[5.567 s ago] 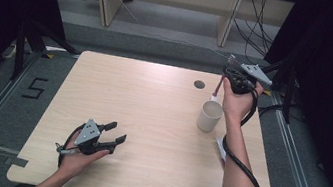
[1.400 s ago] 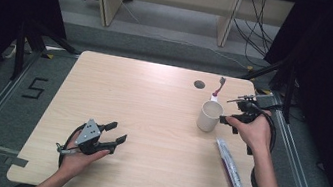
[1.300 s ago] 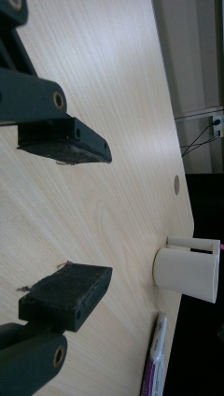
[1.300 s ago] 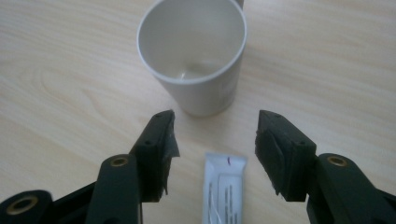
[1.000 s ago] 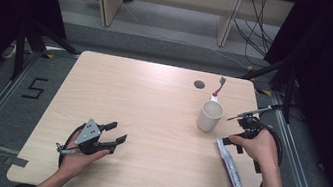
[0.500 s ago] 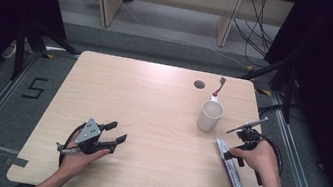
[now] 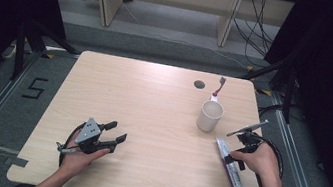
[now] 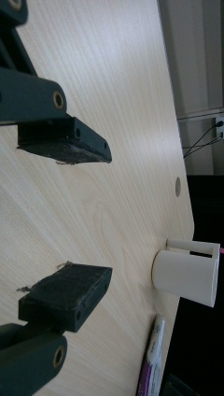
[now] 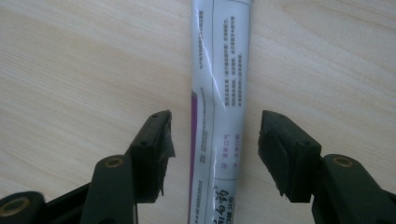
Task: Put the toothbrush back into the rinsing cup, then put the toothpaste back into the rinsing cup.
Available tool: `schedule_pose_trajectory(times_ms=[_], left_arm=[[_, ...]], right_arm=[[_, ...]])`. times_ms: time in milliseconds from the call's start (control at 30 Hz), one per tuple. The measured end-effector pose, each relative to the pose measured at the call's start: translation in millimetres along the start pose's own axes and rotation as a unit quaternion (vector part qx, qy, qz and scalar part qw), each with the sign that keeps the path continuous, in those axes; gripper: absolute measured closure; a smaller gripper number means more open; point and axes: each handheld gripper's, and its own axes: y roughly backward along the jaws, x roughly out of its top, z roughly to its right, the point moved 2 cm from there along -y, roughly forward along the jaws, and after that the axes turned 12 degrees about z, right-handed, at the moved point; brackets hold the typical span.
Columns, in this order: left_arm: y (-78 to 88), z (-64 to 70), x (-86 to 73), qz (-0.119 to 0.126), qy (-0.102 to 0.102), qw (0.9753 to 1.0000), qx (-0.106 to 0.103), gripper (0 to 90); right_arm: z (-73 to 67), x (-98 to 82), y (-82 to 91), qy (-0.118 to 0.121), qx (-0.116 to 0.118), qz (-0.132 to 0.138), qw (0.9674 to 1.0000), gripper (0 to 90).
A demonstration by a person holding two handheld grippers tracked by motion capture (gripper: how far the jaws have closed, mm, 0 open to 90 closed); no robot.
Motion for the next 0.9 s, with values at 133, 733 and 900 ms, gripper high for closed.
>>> schedule_pose_trajectory(times_ms=[133, 733, 900], left_arm=[[0.1, -0.1, 0.0, 0.000, 0.001, 1.0000, 0.000, 37.5], [-0.4, -0.1, -0.4, 0.010, 0.010, 0.9999, -0.004, 37.3], [-0.9, 1.2, 0.0, 0.000, 0.002, 1.0000, -0.003, 37.4]], right_arm=[[0.5, -0.7, -1.4, 0.001, 0.001, 0.005, 1.0000, 44.7], [-5.1, 0.1, 4.7, -0.018, -0.002, 0.011, 0.9998, 44.8], [-5.7, 0.0, -0.1, -0.005, 0.002, 0.019, 0.9998, 44.8]])
